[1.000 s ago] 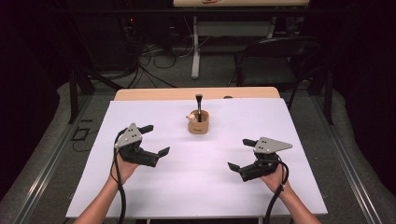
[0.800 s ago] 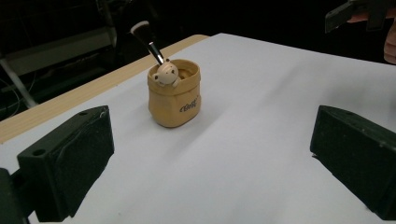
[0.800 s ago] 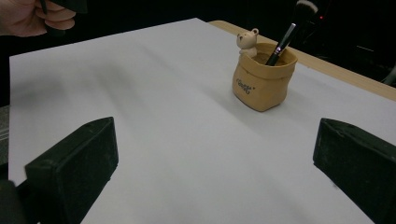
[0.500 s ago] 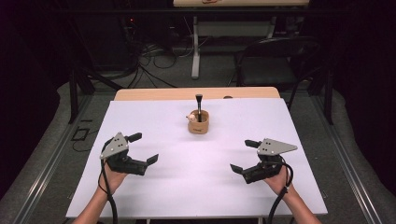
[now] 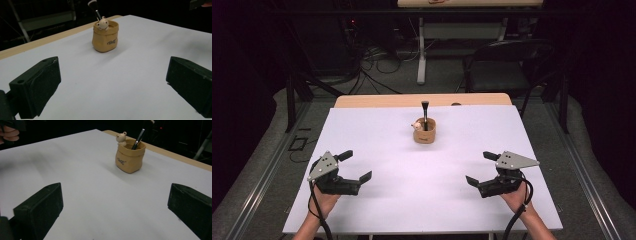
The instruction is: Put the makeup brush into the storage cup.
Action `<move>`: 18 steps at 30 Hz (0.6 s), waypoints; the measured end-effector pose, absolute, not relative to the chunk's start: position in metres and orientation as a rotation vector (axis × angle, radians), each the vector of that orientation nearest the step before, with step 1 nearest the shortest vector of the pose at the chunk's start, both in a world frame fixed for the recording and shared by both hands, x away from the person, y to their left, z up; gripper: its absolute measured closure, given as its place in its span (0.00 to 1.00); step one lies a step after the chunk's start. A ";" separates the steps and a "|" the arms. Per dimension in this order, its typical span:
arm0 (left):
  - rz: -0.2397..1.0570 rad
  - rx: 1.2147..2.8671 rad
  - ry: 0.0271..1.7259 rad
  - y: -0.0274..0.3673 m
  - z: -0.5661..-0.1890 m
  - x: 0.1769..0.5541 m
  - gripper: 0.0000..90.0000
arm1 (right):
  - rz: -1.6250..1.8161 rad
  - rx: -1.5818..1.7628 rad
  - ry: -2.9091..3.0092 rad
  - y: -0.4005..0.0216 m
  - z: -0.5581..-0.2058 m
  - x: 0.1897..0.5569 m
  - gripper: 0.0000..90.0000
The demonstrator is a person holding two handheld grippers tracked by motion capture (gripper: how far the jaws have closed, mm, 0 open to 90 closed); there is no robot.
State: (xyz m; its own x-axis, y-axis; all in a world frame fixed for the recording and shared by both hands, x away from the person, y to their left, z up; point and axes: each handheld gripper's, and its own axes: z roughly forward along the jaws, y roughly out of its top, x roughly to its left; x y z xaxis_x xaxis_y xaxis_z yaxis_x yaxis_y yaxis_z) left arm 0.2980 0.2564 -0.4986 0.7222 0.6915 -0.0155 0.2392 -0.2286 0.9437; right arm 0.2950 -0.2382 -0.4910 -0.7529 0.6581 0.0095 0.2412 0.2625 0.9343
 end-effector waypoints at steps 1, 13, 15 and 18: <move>0.498 1.791 0.740 0.258 -0.499 0.296 0.00 | 1.490 0.822 2.157 -0.240 -0.491 0.294 0.00; 0.422 1.727 0.715 0.272 -0.509 0.283 0.00 | 1.505 0.906 2.129 -0.259 -0.500 0.279 0.00; 0.420 1.725 0.712 0.271 -0.509 0.283 0.00 | 1.513 0.910 2.108 -0.260 -0.500 0.276 0.00; 0.416 1.727 0.707 0.270 -0.510 0.282 0.00 | 1.522 0.909 2.099 -0.261 -0.501 0.273 0.00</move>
State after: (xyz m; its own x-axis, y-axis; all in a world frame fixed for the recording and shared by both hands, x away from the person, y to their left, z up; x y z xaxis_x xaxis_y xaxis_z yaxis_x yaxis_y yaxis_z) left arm 0.2817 0.2698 -0.5100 0.7545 0.6506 -0.0863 0.2410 -0.1523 0.9585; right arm 0.2726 -0.2607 -0.5014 -0.7129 0.6987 0.0594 0.2734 0.1990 0.9411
